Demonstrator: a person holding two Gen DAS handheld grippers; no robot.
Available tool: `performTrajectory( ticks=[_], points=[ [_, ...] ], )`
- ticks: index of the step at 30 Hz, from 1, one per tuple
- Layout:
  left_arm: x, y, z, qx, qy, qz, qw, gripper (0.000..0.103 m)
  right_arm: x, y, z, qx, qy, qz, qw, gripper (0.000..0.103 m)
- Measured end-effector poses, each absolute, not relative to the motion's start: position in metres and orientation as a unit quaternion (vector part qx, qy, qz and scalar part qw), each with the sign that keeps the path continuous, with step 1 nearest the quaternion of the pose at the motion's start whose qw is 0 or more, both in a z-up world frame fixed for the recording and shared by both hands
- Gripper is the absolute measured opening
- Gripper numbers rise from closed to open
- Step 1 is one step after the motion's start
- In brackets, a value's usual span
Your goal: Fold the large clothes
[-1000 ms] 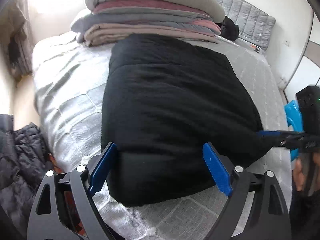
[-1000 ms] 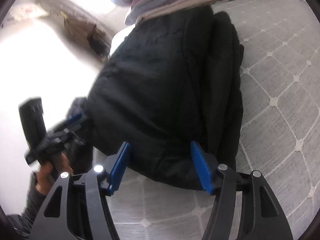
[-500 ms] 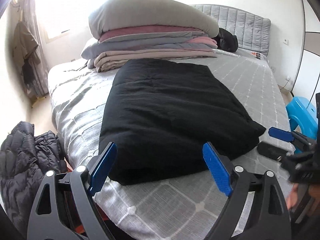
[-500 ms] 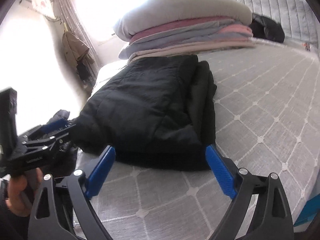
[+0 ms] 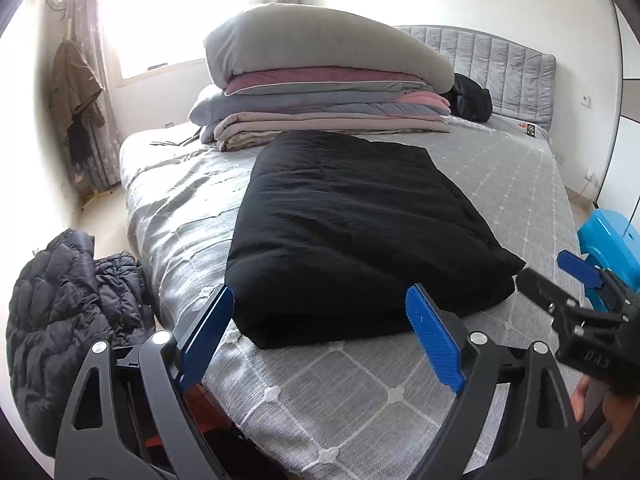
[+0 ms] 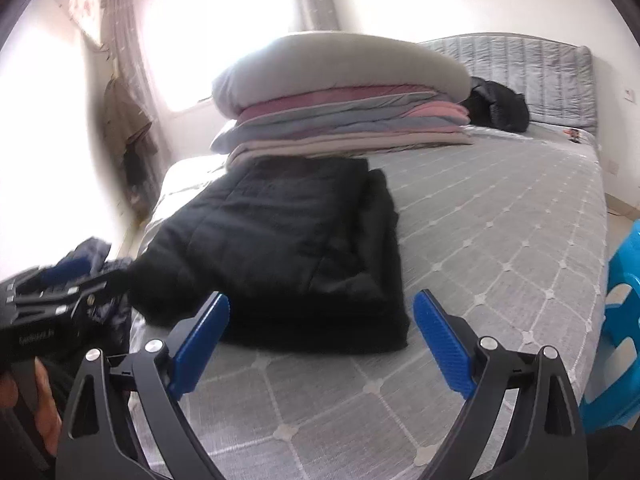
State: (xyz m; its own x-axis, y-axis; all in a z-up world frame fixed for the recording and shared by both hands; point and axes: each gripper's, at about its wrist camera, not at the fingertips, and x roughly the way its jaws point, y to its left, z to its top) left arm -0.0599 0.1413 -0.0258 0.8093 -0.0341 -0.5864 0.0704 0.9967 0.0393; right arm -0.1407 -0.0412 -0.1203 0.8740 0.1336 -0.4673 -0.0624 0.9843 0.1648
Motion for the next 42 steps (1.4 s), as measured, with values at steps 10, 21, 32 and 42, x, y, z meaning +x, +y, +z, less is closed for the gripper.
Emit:
performTrajectory(
  ticks=[10,21,32,42],
  points=[
    [-0.058,0.144,-0.027,0.027,0.299,-0.018,0.954,0.085,-0.134,-0.017,-0.109,0.072,0.214,0.048,0.973,0.096],
    [-0.053,0.153,-0.032,0.012,0.304,-0.017,0.952,0.085,-0.12,-0.012,-0.112,0.071,0.23,0.025,0.97,0.096],
    [-0.046,0.155,-0.037,0.002,0.321,-0.018,0.947,0.085,-0.108,-0.008,-0.115,0.062,0.265,0.01,0.962,0.096],
    [-0.044,0.157,-0.04,0.001,0.327,-0.013,0.945,0.085,-0.103,-0.004,-0.11,0.043,0.278,-0.005,0.96,0.096]
  ],
)
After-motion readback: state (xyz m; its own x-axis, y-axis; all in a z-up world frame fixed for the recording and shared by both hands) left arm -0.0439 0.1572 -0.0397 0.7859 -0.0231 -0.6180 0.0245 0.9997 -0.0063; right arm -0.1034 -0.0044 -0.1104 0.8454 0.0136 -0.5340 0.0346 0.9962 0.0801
